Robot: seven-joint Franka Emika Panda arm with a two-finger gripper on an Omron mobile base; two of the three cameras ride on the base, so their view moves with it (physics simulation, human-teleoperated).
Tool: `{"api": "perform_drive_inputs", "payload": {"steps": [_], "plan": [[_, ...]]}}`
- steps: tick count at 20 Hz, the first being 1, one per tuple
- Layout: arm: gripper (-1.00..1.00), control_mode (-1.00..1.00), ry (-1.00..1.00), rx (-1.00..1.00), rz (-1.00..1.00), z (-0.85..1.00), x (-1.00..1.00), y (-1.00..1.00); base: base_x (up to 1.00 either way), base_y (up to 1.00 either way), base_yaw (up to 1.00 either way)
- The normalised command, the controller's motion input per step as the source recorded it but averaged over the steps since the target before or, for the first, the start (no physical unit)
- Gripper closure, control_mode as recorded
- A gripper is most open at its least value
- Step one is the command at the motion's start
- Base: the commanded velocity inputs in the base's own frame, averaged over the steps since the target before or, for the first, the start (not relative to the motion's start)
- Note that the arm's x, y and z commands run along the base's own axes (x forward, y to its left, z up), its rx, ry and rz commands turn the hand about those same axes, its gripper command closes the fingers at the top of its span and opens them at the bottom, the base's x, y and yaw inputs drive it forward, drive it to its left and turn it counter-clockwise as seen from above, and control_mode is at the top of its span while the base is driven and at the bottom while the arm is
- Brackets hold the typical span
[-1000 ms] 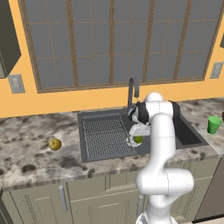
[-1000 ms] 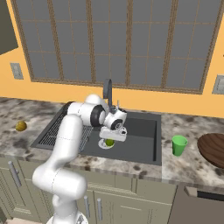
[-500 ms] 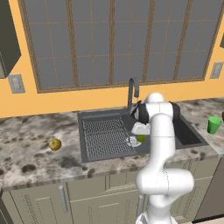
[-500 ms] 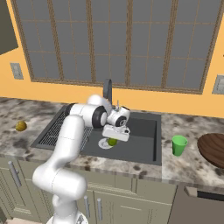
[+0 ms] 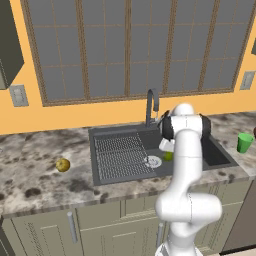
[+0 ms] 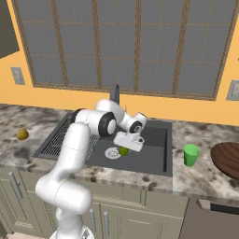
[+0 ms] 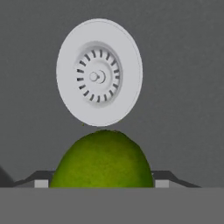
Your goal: Remove the squash and lime from the sink. Then move the bowl and cup from the counter to the sink for washing.
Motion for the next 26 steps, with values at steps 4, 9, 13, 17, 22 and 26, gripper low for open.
{"api": "perform_drive_inputs", "payload": {"steps": [4,9,13,17,22,26], "plan": [[1.0,-1.0,0.04,0.17,0.14,0.4,-0.38,-0.11,0.0,0.0,0.0],[1.0,-1.0,0.06,0.07,0.18,0.44,-0.39,-0.01,0.0,0.0,0.0],[1.0,-1.0,0.03,0.03,0.2,0.47,-0.38,-0.01,0.0,0.0,0.0],[1.0,-1.0,0.01,0.03,0.17,0.49,-0.39,-0.02,0.0,0.0,0.0],[1.0,-1.0,-0.01,0.07,0.1,0.49,-0.38,-0.02,0.0,0.0,0.0],[1.0,-1.0,-0.11,0.11,0.0,0.4,-0.35,-0.04,0.0,0.0,0.0]]}}
